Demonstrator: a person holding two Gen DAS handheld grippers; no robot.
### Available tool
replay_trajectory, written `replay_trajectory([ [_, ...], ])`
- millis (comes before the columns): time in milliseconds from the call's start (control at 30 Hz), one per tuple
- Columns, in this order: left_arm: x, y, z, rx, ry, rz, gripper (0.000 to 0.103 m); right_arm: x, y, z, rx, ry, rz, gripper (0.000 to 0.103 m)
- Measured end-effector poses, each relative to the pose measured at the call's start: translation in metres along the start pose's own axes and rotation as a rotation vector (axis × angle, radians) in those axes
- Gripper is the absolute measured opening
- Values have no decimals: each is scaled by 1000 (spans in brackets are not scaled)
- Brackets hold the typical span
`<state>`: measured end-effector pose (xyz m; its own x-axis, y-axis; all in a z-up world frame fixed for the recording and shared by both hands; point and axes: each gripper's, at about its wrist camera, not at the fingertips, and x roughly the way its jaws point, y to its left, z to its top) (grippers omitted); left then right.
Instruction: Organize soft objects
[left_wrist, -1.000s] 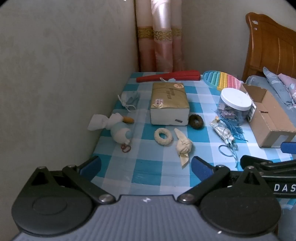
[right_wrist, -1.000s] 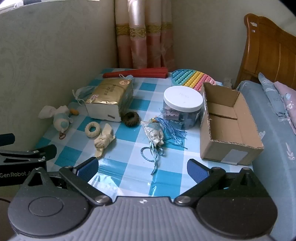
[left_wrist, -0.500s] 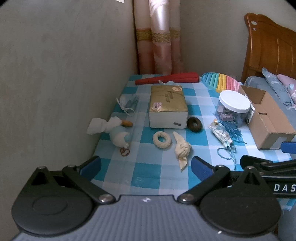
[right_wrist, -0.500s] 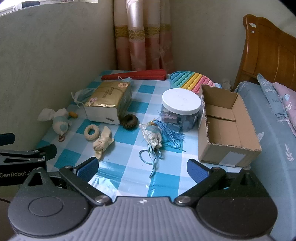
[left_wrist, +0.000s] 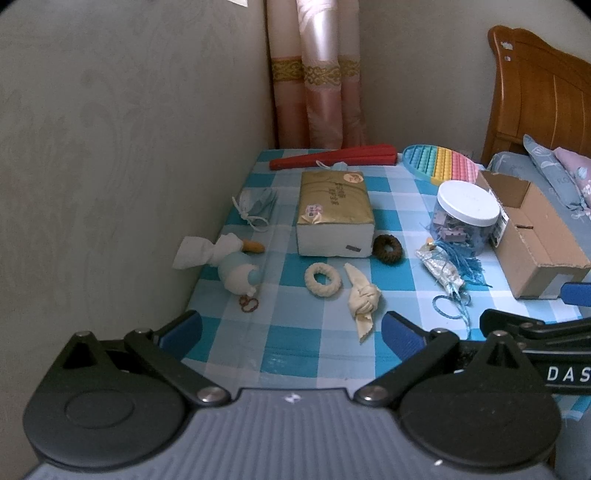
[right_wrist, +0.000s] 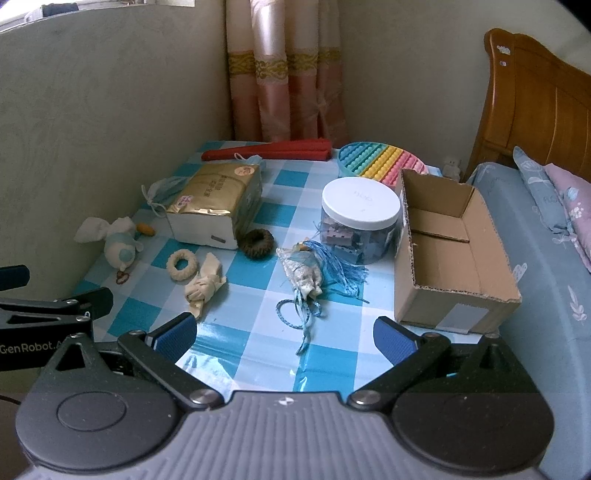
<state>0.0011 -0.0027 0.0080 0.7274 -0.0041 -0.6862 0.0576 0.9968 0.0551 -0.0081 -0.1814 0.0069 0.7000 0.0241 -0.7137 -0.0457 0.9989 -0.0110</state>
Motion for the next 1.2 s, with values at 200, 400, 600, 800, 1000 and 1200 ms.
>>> replay_trajectory([
  [200, 1, 1, 2, -3, -2, -2, 102, -1, 1, 0, 1, 0, 8, 103],
  [400, 0, 2, 1, -2, -4, 0, 102, -3, 3, 0, -1, -6, 10, 103],
  [600, 0, 3, 1, -2, -8, 0, 102, -2, 2, 0, 1, -7, 13, 103],
  [800, 0, 3, 1, -4, -9, 0, 102, -3, 3, 0, 2, -8, 15, 103],
  [1000, 0, 3, 1, -4, -8, -1, 102, -3, 3, 0, 0, -6, 14, 103],
  [1200, -1, 3, 1, -3, -8, 0, 102, -2, 3, 1, 1, -5, 17, 103],
])
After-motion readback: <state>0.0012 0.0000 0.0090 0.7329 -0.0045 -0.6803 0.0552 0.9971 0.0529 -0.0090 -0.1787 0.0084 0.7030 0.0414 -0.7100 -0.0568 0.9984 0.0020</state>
